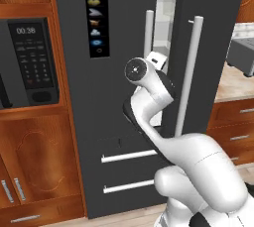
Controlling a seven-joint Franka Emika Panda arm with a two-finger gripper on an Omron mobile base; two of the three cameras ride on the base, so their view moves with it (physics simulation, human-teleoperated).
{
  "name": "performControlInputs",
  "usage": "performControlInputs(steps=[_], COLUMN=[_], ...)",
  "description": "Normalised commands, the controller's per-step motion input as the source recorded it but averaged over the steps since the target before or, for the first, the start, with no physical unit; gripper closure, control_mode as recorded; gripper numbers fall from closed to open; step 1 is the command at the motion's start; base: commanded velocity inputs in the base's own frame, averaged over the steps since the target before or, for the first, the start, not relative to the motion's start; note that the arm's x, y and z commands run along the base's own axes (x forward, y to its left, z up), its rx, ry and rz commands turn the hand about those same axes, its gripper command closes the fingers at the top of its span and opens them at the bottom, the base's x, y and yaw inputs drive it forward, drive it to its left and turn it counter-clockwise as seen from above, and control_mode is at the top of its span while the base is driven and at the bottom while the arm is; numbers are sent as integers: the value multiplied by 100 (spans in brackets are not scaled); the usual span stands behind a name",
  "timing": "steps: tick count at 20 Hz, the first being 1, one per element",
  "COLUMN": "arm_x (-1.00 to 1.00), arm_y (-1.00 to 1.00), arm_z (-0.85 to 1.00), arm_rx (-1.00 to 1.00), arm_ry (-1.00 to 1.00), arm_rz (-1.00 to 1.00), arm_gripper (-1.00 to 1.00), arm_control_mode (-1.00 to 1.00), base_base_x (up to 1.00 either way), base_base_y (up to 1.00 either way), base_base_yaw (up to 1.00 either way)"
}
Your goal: There is a bowl on the dining counter. Grab a lemon wedge from the fridge and place it in the bowl. Then get the liquor bottle and glass cup from the cabinet and place them next to the bowl.
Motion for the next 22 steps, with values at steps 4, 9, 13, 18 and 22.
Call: performControlInputs(steps=[4,9,13,18,22], arm_x=[18,4,20,36,51], arm_y=[-11,-24,-26,-22,-7], arm_z=[2,0,0,0,0], arm_rx=[-10,-5,-2,0,0], arm_ry=[0,0,1,6,12], arm_rz=[7,7,7,8,8], arm_gripper=[-100,-100,-100,-100,-100], arm_control_mode=[-100,-100,-100,-100,-100], base_base_x=[0,0,0,0,0], base_base_y=[0,0,0,0,0], base_base_yaw=[0,0,0,0,0])
